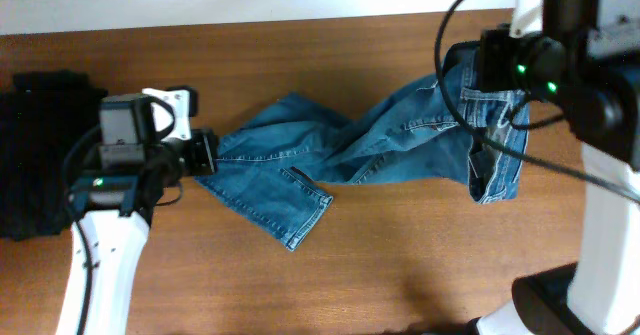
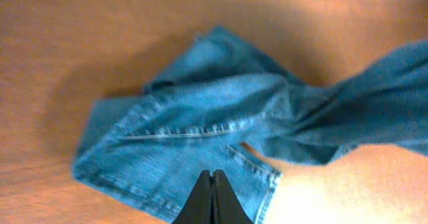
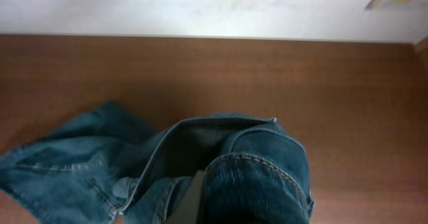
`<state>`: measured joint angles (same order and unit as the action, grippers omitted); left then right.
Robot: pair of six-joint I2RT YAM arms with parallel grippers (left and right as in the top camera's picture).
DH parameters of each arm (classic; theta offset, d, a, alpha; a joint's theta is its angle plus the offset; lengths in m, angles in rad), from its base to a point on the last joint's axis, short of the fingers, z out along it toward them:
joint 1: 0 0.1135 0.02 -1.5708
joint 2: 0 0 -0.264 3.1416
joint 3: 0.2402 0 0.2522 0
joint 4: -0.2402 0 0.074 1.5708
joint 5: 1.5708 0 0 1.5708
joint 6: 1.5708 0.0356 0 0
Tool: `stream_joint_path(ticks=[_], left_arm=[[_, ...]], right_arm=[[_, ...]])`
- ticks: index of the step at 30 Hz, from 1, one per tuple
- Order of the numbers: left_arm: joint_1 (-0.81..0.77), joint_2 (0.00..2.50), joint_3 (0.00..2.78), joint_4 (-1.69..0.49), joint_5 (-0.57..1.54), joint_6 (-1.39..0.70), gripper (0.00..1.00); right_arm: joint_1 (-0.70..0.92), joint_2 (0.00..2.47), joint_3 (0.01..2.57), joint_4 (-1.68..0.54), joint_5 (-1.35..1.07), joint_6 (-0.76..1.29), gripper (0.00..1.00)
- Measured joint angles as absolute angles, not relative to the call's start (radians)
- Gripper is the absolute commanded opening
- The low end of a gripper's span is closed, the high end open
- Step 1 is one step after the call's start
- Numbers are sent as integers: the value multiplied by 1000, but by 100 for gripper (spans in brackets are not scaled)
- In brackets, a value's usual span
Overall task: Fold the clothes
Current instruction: 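Lower both grippers to lay the stretched jeans flat on the table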
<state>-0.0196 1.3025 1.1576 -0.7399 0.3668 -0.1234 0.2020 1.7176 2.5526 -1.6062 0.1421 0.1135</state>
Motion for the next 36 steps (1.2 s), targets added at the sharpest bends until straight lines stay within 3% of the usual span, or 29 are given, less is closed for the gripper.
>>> stream_joint_path(ticks=[3, 5, 6, 17, 36], left_arm=[[-76, 1333, 1158, -772, 367, -123, 2], [-124, 1352, 1158, -792, 366, -119, 17], [-152, 1365, 1158, -804, 364, -118, 19], [-297, 1604, 1160, -957, 302, -185, 19], [-361, 1903, 1160, -866, 179, -320, 13]], right_arm=[[202, 1756, 2553, -1624, 142, 125, 4], [202, 1775, 2553, -1635, 142, 129, 4], [202, 1783, 2553, -1640, 142, 131, 4], [202, 1810, 2553, -1647, 142, 132, 4], [202, 1810, 2553, -1647, 142, 133, 4]])
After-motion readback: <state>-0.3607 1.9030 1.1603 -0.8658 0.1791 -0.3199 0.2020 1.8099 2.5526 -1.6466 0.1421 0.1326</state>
